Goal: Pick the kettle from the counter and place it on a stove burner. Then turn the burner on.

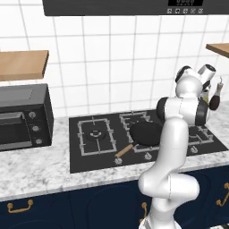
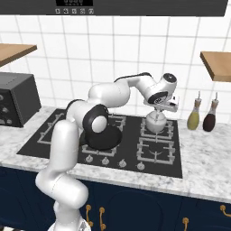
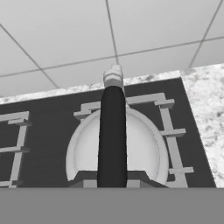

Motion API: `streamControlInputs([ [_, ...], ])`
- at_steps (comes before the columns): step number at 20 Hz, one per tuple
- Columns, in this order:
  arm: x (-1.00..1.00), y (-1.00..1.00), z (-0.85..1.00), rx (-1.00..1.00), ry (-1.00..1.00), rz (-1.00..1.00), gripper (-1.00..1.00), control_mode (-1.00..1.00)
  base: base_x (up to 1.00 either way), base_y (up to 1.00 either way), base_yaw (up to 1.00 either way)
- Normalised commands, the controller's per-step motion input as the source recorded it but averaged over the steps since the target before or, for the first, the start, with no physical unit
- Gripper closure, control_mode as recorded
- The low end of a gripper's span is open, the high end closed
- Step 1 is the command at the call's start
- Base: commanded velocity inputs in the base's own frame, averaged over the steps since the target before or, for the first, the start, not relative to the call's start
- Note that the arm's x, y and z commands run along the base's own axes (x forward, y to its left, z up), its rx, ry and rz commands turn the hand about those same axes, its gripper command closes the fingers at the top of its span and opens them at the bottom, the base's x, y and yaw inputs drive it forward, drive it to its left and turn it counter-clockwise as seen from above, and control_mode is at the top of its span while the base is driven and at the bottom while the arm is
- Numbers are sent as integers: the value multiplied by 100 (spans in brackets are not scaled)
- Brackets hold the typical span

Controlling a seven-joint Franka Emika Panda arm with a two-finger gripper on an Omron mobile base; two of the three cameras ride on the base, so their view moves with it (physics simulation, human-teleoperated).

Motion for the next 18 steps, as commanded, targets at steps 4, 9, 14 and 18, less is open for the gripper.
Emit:
streamControlInputs([
  [4,0,0,0,0,0,0,-100,-100,0,0,0],
  [9,0,0,0,0,1,0,-100,-100,0,0,0],
  [14,1,0,0,0,3,0,-100,-100,0,0,0],
  [18,5,0,4,0,1,0,-100,-100,0,0,0],
])
